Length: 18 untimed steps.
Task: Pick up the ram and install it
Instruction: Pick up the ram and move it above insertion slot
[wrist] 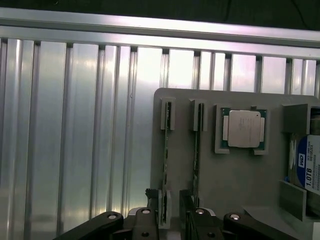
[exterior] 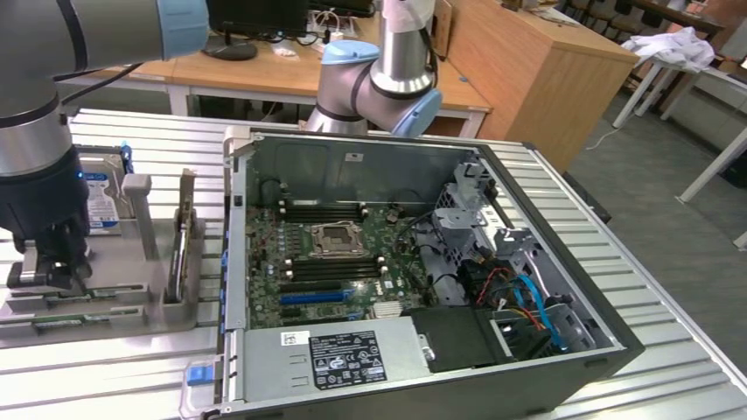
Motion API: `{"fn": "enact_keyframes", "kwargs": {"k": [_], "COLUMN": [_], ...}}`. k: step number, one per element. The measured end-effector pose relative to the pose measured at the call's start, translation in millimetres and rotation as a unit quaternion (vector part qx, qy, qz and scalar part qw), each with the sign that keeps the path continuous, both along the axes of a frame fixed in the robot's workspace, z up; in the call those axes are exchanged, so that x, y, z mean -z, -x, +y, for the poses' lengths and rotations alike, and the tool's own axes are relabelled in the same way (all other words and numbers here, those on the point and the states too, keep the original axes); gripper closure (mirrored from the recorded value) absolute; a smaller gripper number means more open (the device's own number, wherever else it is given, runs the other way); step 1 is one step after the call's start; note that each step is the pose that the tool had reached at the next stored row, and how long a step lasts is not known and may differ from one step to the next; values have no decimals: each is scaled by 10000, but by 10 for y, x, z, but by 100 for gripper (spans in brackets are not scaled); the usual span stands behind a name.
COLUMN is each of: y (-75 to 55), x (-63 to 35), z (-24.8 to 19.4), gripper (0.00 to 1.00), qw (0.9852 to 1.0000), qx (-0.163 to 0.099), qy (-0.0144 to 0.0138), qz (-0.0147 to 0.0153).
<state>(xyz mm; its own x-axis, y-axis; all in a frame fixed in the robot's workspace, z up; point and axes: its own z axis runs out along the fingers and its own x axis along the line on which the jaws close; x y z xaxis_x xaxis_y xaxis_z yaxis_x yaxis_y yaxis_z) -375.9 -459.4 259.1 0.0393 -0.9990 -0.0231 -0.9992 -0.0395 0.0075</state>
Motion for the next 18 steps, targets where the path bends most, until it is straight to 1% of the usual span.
{"fn": "enact_keyframes", "kwargs": {"k": [4,18], "y": [0,0], "x": [12,183], "z": [-2,-40], "gripper": [69,69], "qw": [10000,10000], "qx": [0,0], "qy": [-1,-2], "qz": [-1,0]}}
